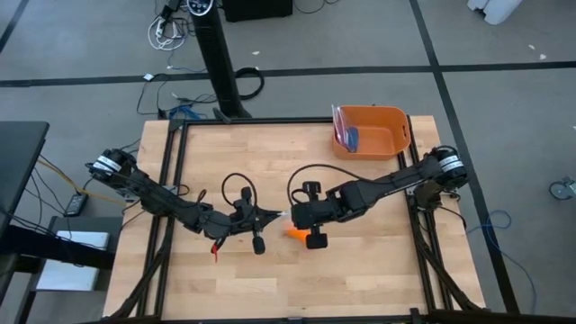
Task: Roll bandage
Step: Prepare the transparent zip bag
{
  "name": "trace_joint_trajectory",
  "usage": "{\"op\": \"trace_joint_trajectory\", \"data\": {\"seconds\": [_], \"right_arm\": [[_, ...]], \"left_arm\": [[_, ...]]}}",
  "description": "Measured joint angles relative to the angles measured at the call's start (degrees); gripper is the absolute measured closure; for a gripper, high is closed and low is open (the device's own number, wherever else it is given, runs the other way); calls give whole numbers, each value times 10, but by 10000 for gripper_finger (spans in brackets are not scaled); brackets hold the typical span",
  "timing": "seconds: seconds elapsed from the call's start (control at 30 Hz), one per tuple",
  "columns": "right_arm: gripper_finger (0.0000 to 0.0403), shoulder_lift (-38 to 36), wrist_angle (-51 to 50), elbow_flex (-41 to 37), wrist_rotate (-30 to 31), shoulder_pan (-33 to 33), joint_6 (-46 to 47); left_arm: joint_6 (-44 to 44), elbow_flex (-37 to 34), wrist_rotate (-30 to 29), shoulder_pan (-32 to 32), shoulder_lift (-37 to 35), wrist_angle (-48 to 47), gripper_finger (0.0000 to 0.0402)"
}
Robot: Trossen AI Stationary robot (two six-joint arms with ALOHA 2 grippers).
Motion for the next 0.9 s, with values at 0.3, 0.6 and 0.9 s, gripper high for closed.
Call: {"op": "trace_joint_trajectory", "data": {"seconds": [0.3, 0.6, 0.9], "right_arm": [[349, -21, 37, 1, 11, 14, 4], [339, -15, 42, 1, 6, 10, -91], [395, -12, 31, 1, 28, 23, -218]], "left_arm": [[0, 1, 5, -1, 0, 4, 401], [-3, 1, 20, -1, 0, 4, 401], [-13, 0, 21, 0, 0, 4, 401]]}}
